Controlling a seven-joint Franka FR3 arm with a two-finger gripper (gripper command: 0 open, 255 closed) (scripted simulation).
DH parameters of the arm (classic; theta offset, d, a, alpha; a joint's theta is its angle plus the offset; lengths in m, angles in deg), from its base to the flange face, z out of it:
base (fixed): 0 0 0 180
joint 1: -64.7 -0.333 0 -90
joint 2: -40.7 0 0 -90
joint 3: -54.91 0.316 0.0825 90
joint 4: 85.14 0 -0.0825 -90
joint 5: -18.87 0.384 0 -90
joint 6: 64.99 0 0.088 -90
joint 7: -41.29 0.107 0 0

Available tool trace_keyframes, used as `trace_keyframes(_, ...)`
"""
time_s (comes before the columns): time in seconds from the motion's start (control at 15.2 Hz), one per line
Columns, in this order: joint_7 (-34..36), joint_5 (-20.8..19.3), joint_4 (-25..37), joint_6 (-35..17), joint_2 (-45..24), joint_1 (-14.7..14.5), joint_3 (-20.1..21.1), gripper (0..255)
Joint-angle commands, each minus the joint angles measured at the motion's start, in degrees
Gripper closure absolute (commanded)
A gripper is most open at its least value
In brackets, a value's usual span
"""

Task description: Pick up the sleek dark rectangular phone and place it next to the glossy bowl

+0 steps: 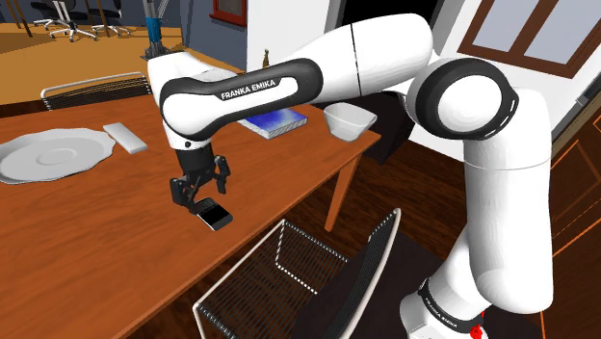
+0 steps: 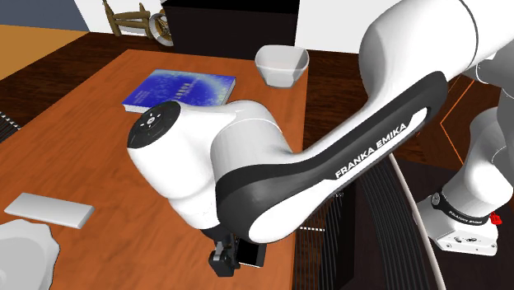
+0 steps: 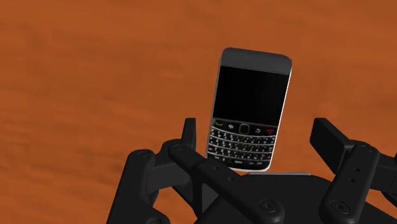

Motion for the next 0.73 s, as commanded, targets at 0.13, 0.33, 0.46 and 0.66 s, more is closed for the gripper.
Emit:
trace_keyframes(0.13, 0.1, -0.3, -2.3, -2.8, -0.6, 0.0, -0.1, 0)
trace_keyframes(0.33, 0.2, -0.4, -4.0, -4.7, -0.8, 0.1, -0.2, 0)
trace_keyframes(0.46, 0.2, -0.4, -4.0, -4.7, -0.8, 0.1, -0.2, 0)
trace_keyframes(0.66, 0.2, -0.4, -3.9, -4.7, -0.8, 0.1, -0.2, 0)
